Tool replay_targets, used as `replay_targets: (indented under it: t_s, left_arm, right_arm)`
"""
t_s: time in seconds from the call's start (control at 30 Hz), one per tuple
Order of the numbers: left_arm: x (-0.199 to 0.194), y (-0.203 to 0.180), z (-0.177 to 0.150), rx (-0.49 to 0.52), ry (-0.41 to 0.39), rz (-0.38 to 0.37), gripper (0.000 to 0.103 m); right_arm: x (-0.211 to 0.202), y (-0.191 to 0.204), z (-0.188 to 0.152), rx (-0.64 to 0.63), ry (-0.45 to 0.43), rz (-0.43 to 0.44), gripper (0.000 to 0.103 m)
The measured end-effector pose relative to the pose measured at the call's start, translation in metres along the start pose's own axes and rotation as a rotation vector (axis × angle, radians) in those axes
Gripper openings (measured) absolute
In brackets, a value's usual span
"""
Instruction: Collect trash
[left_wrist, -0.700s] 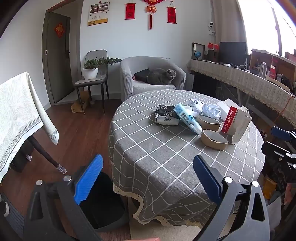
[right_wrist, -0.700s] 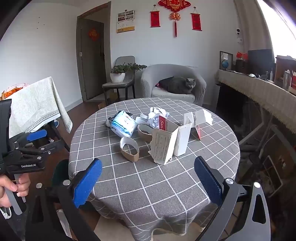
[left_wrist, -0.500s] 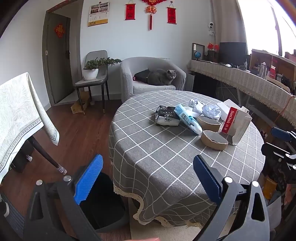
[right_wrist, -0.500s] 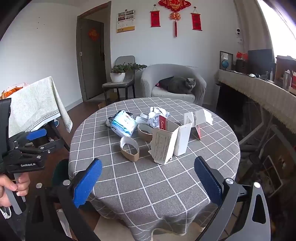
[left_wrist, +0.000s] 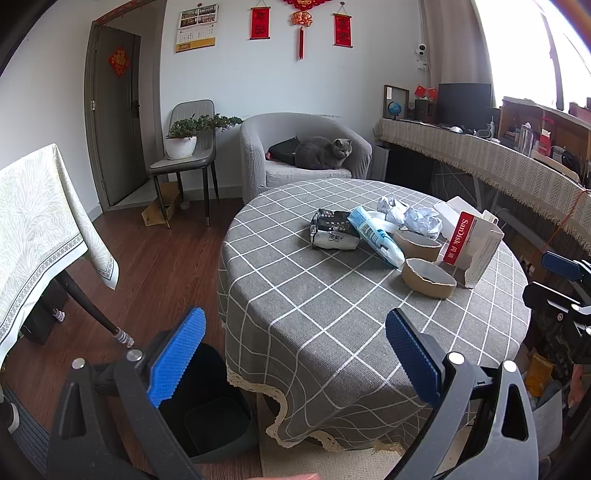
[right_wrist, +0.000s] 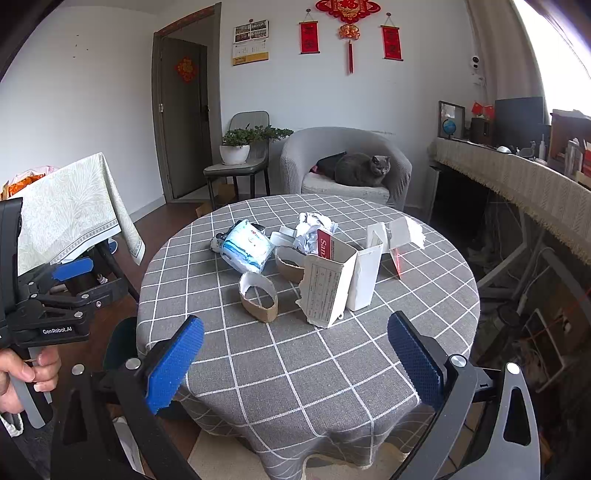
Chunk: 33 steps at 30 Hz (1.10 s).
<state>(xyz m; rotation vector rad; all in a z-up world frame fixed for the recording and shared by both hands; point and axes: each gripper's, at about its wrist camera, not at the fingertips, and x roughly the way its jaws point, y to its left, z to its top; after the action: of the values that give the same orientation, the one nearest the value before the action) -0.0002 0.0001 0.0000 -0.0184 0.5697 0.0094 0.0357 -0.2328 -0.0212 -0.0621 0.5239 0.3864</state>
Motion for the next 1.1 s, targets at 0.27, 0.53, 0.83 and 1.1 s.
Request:
replay_targets:
  t_s: [0.27,0.53,0.83,1.1]
  left_arm:
    - [0.0001,0.0001,0.0,-0.001,0.0,0.0,0.1]
    - [0.0,0.0,0.0,0.0,0.0,0.001,0.1]
    - [0.0001,0.0,0.0,0.0,0.001,0.0,0.1]
    - [0.0003,0.0002,0.0,-0.001,0.001,0.0,0.1]
  right_arm:
    - [0.0012,0.0005,0.0001,-0.005,0.001,-0.002,0.1]
    - [0.0012,0.0001,0.0001,-0.005,0.001,-0.001,0.1]
    - [0.0007,0.0011,0.0008,-0.002,-0.001,-0.001,0.1]
    - [0.0017,0.0054,0.0012,-0.016,0.002,-0.002,0.1]
